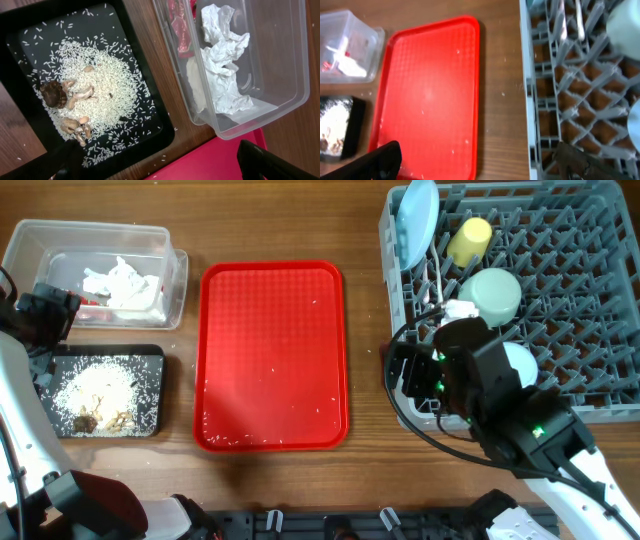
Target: Sort waste into correct bins and load items into the dishwasher rack
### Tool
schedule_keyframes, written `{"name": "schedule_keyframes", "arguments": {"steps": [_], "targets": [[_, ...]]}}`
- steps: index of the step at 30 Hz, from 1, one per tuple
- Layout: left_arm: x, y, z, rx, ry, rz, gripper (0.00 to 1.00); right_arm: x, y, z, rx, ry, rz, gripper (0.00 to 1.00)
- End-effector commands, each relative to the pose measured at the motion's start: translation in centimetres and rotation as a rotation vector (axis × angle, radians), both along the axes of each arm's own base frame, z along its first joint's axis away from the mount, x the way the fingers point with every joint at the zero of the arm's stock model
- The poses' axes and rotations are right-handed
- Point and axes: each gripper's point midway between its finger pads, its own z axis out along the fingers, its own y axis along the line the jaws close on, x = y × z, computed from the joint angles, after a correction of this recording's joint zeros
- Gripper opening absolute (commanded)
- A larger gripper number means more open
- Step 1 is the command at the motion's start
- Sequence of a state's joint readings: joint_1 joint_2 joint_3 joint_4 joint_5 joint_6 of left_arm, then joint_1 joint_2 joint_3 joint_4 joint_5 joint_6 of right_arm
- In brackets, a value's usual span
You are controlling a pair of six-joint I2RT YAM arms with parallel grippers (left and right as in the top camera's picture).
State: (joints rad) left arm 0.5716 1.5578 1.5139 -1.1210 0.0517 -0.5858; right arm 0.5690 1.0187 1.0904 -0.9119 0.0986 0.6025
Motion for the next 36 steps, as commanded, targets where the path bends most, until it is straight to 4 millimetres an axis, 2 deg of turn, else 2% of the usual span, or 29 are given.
{"name": "schedule_keyframes", "arguments": {"steps": [1, 7, 11, 14, 16, 21, 23, 26, 30, 36], "targets": [[0.0, 0.1, 0.2, 0.001, -0.008, 0.002, 1.00, 0.2, -0.6, -1.2, -0.046, 0.033, -0.043, 1.00], [0.0, 0.1, 0.2, 0.002, -0.008, 0.002, 1.00, 0.8, -0.4, -2.2, -0.104, 0.040, -0.004, 1.00], [0.0, 0.1, 0.2, 0.001, -0.008, 0.002, 1.00, 1.7, 0.1, -0.7, -0.190, -0.085, 0.149, 1.00], [0.0, 0.1, 0.2, 0.001, -0.008, 0.002, 1.00, 1.9, 0.1, -0.1, -0.185, -0.194, 0.182, 1.00], [0.0, 0.1, 0.2, 0.001, -0.008, 0.002, 1.00, 2.0, -0.1, -1.0, -0.158, -0.244, 0.166, 1.00], [0.0, 0.1, 0.2, 0.001, -0.008, 0.002, 1.00, 1.8, -0.3, -5.1, -0.038, -0.421, 0.148, 1.00], [0.0, 0.1, 0.2, 0.001, -0.008, 0.002, 1.00, 1.2, -0.9, -6.7, 0.014, -0.504, 0.137, 1.00], [0.0, 0.1, 0.2, 0.001, -0.008, 0.002, 1.00, 0.4, -1.9, -7.7, 0.053, -0.582, 0.116, 1.00], [0.0, 0.1, 0.2, 0.001, -0.008, 0.002, 1.00, -0.2, -3.3, -8.5, 0.081, -0.620, 0.090, 1.00], [0.0, 0.1, 0.2, 0.001, -0.008, 0.002, 1.00, 0.2, -6.8, -8.5, 0.082, -0.681, -0.015, 1.00]]}}
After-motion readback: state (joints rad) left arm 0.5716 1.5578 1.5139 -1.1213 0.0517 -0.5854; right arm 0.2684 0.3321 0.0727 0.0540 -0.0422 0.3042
